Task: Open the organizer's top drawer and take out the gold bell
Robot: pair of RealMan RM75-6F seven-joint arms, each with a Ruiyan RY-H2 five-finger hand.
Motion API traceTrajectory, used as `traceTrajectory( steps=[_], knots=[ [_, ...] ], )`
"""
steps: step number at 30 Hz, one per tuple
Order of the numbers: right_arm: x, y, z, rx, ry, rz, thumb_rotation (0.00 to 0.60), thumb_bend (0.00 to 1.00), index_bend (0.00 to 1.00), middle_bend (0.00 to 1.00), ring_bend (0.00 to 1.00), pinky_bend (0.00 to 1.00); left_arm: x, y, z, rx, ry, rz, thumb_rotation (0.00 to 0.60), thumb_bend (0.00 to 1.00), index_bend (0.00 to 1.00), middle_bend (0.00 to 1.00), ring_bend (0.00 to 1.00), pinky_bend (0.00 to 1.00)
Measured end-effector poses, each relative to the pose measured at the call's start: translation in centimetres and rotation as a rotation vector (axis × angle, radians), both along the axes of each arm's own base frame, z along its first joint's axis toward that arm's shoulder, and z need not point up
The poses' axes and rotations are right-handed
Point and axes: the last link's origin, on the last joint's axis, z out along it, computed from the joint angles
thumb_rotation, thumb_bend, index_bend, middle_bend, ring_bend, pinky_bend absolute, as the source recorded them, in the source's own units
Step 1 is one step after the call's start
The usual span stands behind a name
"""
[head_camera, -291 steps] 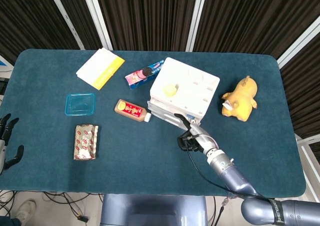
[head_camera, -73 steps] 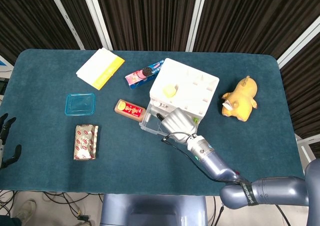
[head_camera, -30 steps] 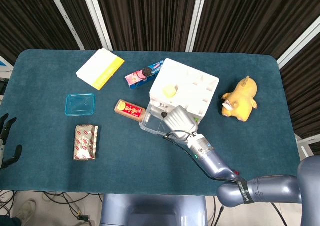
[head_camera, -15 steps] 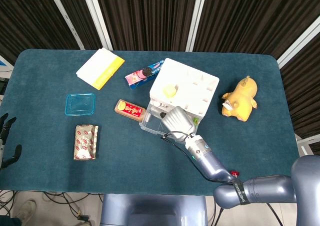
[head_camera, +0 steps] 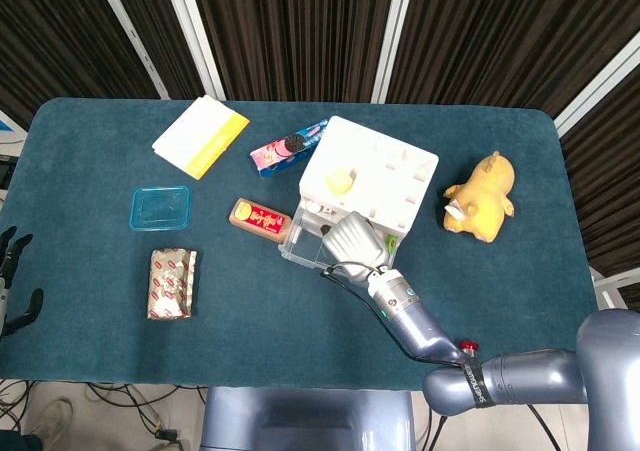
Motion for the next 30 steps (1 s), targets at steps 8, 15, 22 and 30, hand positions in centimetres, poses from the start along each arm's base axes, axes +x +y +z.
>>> traceTrajectory(
  steps=[8, 15, 22, 30],
  knots=[
    [-0.08, -0.12, -0.03, -0.010, 0.011, -0.005, 0.600, 0.29, 0.44, 1.00, 1.00, 1.00, -0.01, 0.00, -0.04, -0.002, 0.002, 0.001, 0.600, 0.42, 0.07, 0.00, 0.00, 0.00],
    [-0.10, -0.05, -0.11, -0.008, 0.022, -0.014, 0.600, 0.29, 0.44, 1.00, 1.00, 1.00, 0.02, -0.01, -0.10, -0.007, 0.003, 0.002, 0.600, 0.42, 0.07, 0.00, 0.00, 0.00],
    [0.06, 0.15, -0.29, 0.001, 0.020, -0.014, 0.600, 0.29, 0.44, 1.00, 1.00, 1.00, -0.01, 0.01, -0.06, -0.004, 0.003, 0.004, 0.600, 0.42, 0.07, 0.00, 0.00, 0.00],
    [0.24, 0.00, -0.37, -0.002, 0.027, -0.018, 0.600, 0.29, 0.41, 1.00, 1.00, 1.00, -0.01, 0.01, -0.06, -0.005, 0.003, 0.006, 0.600, 0.42, 0.07, 0.00, 0.00, 0.00]
  ],
)
